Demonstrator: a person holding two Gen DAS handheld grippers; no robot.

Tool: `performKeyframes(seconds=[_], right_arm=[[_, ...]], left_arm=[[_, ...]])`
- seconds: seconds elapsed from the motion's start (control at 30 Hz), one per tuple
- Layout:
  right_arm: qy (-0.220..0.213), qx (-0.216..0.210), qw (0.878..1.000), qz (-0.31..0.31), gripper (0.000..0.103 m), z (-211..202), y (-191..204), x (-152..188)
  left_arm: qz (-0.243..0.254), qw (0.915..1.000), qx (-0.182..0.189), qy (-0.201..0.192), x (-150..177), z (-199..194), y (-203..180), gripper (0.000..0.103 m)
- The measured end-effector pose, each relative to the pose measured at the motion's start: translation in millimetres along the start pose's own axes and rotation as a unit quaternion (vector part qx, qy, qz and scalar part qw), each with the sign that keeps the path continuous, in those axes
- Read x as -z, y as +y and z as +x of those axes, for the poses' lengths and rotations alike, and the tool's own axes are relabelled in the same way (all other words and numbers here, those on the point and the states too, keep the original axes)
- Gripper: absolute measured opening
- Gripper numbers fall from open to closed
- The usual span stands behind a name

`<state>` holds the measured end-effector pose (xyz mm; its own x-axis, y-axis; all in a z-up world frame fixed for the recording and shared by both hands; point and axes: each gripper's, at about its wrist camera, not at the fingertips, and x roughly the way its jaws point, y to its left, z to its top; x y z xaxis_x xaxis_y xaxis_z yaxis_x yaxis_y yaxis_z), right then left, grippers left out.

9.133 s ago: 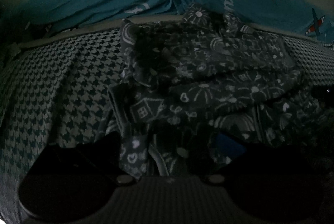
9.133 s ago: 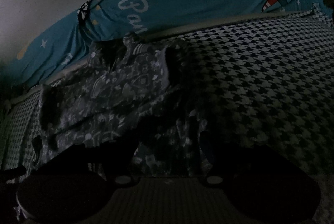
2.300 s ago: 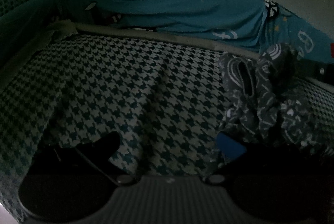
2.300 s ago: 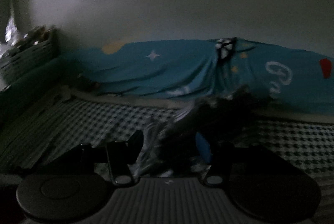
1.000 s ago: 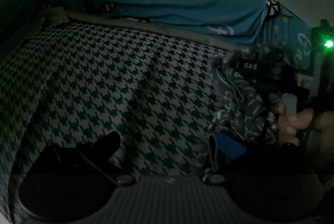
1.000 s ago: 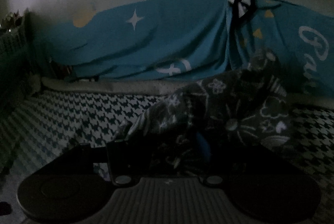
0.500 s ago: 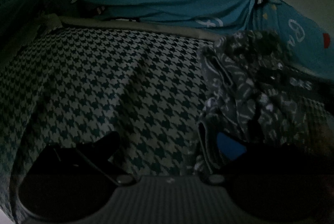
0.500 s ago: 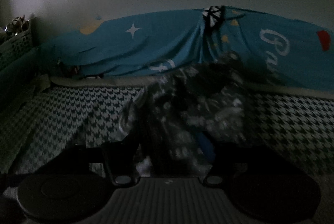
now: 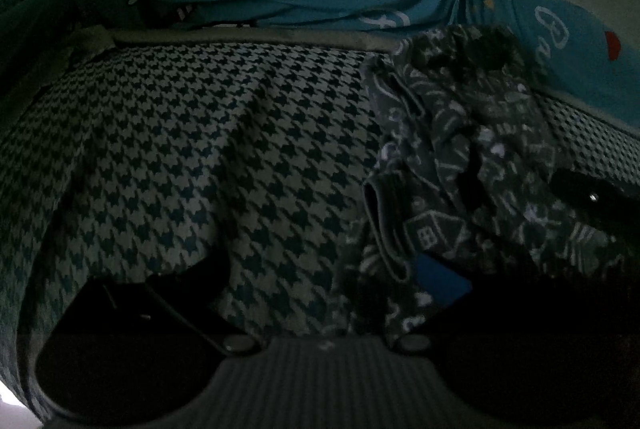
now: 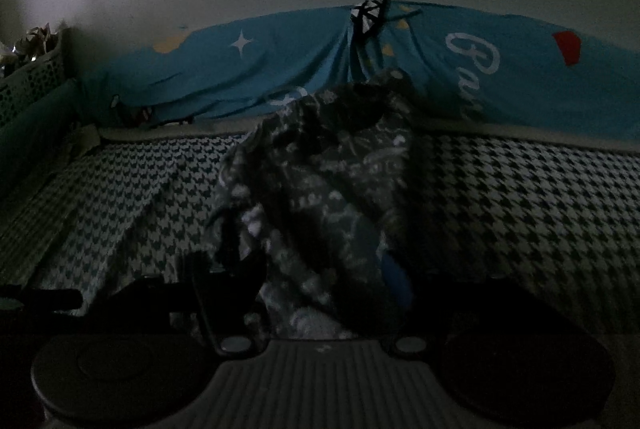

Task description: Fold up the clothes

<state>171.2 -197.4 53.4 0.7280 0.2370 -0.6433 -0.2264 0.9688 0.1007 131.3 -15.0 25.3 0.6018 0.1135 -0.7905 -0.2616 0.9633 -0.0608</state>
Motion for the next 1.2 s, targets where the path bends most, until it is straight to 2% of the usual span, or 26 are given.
performKeyframes(seconds=[0.23, 0.43, 0.67, 0.87, 1.2], right_arm=[[0.003, 0.001, 1.0, 0.01, 0.065, -18, -6, 16], [0.002, 0.005, 1.0, 0.013, 0.065, -33, -12, 33], [0.003, 0.004, 1.0, 0.021, 0.065, -49, -14, 51], [-0.005, -0.003, 1.0, 0.028, 0.065, -63, -14, 60], [0.007, -0.002, 1.0, 0.02, 0.066, -64, -4, 78]], left_arm=[[0.003, 1.0, -0.001, -0.004, 7, -5, 1, 0.103], [0.006, 0.9999, 0.013, 0.007, 24, -8, -2, 0.103], [0.029, 0.9995, 0.003, 0.011, 48, -8, -14, 0.103], [0.049, 0.9986, -0.016, -0.003, 68, -13, -19, 0.103], [0.047, 0.9987, -0.019, 0.0, 85, -10, -11, 0.103]])
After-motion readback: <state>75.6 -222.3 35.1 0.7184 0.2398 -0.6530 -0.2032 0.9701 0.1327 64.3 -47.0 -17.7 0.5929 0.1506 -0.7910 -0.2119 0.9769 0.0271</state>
